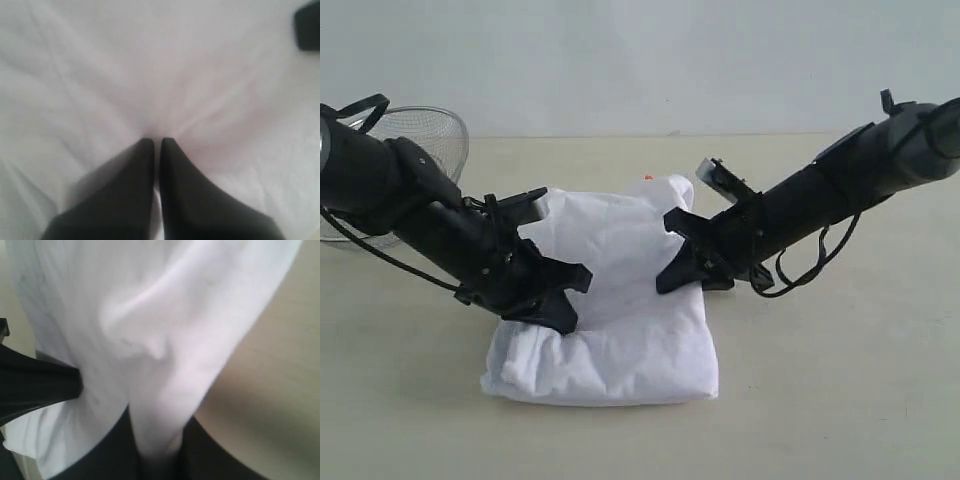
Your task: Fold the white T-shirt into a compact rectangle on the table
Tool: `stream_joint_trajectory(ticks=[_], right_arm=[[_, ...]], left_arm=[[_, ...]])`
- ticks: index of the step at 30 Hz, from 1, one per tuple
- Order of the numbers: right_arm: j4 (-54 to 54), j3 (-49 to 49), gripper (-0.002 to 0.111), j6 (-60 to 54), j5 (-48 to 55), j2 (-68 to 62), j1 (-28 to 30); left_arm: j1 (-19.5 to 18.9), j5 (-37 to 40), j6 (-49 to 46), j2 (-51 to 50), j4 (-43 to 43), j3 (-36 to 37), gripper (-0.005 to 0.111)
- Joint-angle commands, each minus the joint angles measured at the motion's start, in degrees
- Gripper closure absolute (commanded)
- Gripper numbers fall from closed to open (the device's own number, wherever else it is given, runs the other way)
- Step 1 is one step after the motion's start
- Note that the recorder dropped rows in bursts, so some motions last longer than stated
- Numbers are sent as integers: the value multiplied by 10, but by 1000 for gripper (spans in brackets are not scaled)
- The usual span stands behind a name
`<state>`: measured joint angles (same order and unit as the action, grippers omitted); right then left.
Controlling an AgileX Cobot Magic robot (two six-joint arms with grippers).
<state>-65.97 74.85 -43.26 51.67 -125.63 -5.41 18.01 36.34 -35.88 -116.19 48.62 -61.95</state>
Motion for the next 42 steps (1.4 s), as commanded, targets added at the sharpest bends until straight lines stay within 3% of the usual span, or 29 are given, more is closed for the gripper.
stream_joint_trajectory(ticks=[1, 6, 23, 33, 42], right_arm=[[47, 52, 108, 17, -7, 4, 27], [152, 111, 108, 94, -13, 3, 29], [206, 214, 108, 139, 14, -38, 117], [258, 300, 108, 168, 62, -86, 147], [286, 315, 108, 168, 90, -90, 186]], left_arm=[[-1, 1, 1, 29, -26, 6, 102], [-1, 1, 1, 99, -26, 6, 102], [-1, 31, 7, 326, -26, 6, 102], [-1, 35, 14, 358, -29, 6, 102], [-1, 35, 16, 358, -32, 6, 102]])
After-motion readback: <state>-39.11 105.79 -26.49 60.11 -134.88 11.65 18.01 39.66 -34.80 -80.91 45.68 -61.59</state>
